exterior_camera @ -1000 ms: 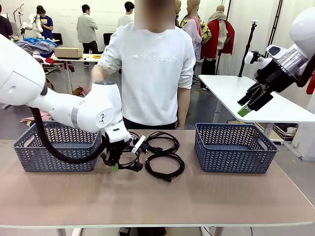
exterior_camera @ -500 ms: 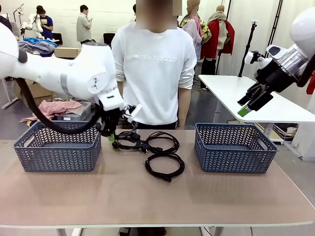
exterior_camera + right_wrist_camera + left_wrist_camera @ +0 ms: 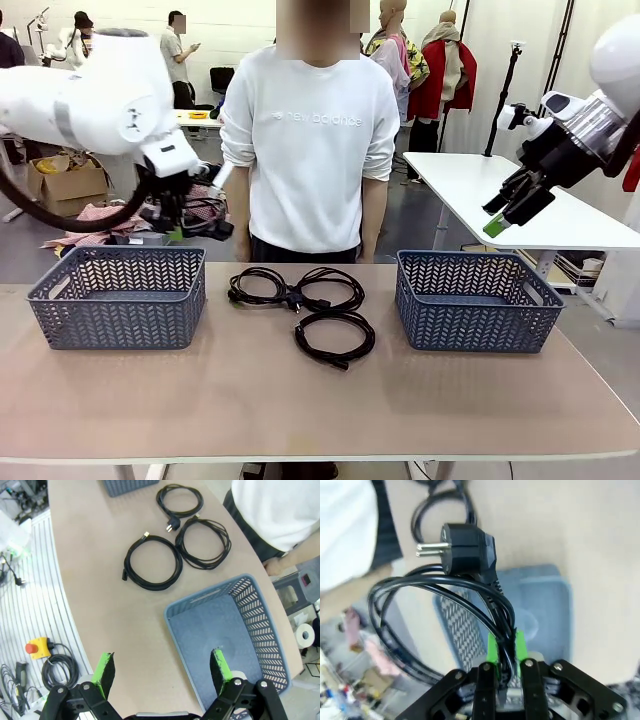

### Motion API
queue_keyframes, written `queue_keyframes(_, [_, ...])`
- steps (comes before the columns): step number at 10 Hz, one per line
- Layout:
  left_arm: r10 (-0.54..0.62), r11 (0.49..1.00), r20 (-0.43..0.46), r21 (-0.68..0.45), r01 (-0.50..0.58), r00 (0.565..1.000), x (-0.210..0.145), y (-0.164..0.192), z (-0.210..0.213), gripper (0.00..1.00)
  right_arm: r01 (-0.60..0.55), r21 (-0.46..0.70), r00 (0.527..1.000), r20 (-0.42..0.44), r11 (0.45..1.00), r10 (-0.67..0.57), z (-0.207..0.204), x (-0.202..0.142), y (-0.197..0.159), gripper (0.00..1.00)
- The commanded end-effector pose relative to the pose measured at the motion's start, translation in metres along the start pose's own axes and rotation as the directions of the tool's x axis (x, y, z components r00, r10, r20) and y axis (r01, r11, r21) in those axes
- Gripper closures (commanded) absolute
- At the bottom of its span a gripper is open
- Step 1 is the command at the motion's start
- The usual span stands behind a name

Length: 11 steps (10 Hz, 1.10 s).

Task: Organize the cables according to human instructions.
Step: Pick up a bundle of cables and place it in the basket indicated by the human.

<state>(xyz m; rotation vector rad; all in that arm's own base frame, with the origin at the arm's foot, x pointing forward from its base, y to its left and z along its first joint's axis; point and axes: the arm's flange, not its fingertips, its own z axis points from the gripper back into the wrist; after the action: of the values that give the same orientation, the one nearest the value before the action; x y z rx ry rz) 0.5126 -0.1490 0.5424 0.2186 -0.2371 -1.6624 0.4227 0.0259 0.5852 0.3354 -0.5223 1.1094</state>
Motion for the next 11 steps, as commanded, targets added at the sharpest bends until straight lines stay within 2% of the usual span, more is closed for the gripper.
queue_keyframes(1, [0.104, 0.994, -0.033, 0.019, -0.104, 0.994, -0.03, -0.017, 0.001, 0.97, -0.001, -0.001, 1.0, -0.001, 1.0, 0.001, 0.002, 0.002, -0.001, 0.0])
queue_keyframes(3, [0.208, 0.978, -0.024, 0.014, -0.208, 0.978, -0.07, -0.033, -0.007, 0.97, -0.001, -0.001, 1.0, -0.001, 1.0, 0.001, 0.002, 0.002, -0.001, 0.0])
queue_keyframes(5, [0.26, 0.966, -0.03, 0.005, -0.26, 0.965, -0.086, -0.049, -0.023, 0.97, -0.001, -0.001, 1.0, -0.001, 1.0, 0.001, 0.002, 0.002, -0.001, 0.0])
queue_keyframes(8, [0.302, 0.953, -0.032, -0.009, -0.302, 0.953, -0.094, -0.054, -0.053, 0.97, -0.001, -0.001, 1.0, -0.001, 1.0, 0.001, 0.002, 0.002, -0.001, 0.0])
queue_keyframes(11, [0.298, 0.954, -0.035, 0.015, -0.298, 0.954, -0.089, -0.042, -0.074, 0.97, -0.001, -0.001, 1.0, -0.001, 1.0, 0.001, 0.002, 0.002, -0.001, 0.0])
